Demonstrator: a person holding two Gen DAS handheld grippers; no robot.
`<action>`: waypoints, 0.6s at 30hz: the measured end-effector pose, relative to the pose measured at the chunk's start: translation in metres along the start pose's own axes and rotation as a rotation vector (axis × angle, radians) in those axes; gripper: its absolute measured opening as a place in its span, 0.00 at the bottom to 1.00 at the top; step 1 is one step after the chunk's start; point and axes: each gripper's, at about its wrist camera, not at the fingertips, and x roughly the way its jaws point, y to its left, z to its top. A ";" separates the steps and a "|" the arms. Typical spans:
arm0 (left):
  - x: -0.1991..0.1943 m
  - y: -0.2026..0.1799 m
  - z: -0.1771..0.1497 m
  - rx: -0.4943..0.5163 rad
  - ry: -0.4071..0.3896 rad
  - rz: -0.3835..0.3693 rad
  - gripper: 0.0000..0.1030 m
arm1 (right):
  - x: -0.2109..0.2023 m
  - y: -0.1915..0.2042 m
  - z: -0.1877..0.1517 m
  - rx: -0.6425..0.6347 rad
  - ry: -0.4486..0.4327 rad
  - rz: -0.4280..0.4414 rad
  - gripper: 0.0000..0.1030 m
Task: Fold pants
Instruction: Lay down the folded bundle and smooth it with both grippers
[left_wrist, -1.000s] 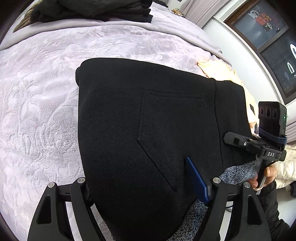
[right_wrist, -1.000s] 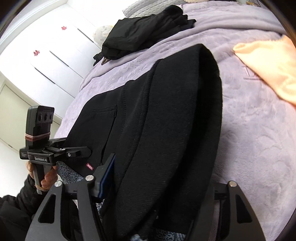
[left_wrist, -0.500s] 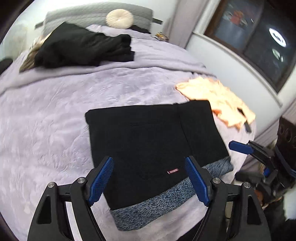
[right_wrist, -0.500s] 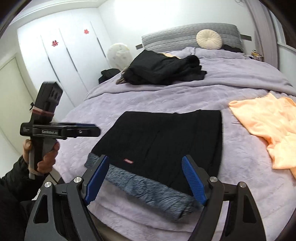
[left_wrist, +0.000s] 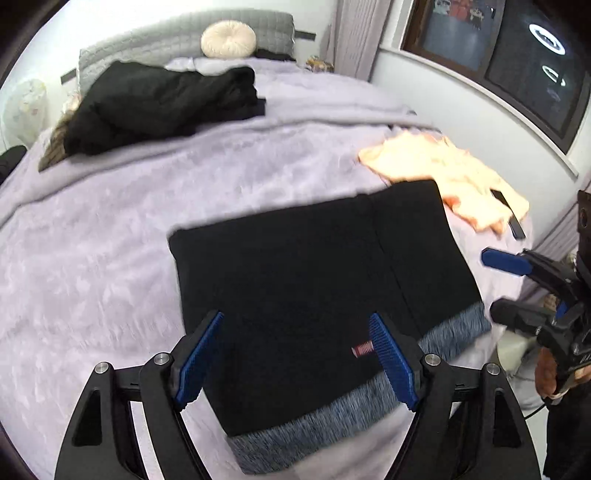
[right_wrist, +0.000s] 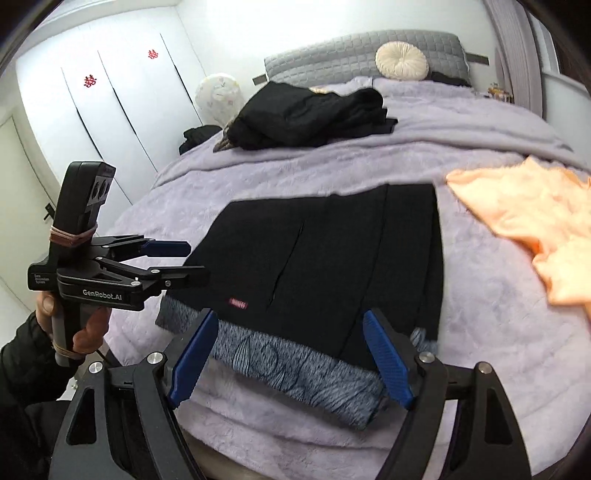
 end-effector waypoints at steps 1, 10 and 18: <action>0.003 0.002 0.009 -0.002 0.003 0.015 0.78 | 0.000 -0.002 0.012 -0.006 -0.020 -0.021 0.81; 0.078 0.011 0.049 -0.045 0.143 0.093 0.78 | 0.084 -0.040 0.074 0.071 0.132 -0.061 0.82; 0.107 0.010 0.044 -0.066 0.175 0.065 0.93 | 0.118 -0.069 0.060 0.163 0.233 -0.044 0.82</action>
